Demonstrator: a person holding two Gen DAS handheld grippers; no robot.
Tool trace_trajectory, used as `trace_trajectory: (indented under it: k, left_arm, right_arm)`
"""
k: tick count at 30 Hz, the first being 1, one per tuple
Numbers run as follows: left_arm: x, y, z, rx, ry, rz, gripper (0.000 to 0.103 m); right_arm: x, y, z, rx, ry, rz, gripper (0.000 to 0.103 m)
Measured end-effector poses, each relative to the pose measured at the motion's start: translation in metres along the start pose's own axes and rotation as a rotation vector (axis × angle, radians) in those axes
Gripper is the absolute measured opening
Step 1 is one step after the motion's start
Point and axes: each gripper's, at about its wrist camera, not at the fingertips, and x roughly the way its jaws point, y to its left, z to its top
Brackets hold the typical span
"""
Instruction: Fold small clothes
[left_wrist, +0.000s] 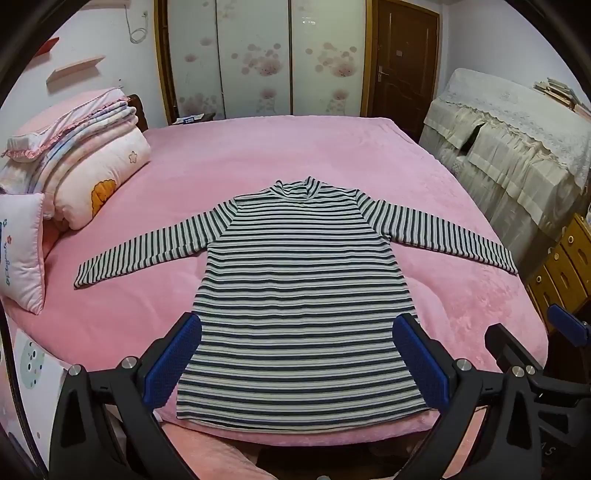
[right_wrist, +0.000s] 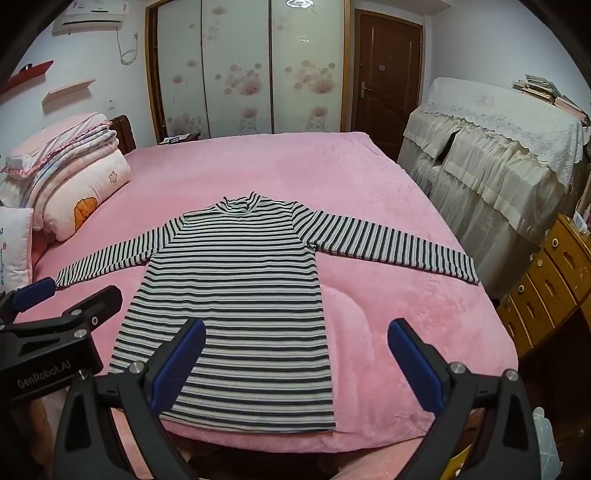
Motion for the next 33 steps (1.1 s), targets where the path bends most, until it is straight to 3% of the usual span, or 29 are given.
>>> trace_trajectory:
  k: [4,33]
  left_arm:
    - [0.005,0.005,0.01,-0.009,0.046,-0.004,0.103]
    - [0.006,0.005,0.001,-0.049,0.001,-0.022,0.102]
  right_arm:
    - [0.001,-0.001,0.0,0.003,0.003,0.005,0.1]
    - [0.004,-0.001,-0.004,0.018,0.019,0.029,0.1]
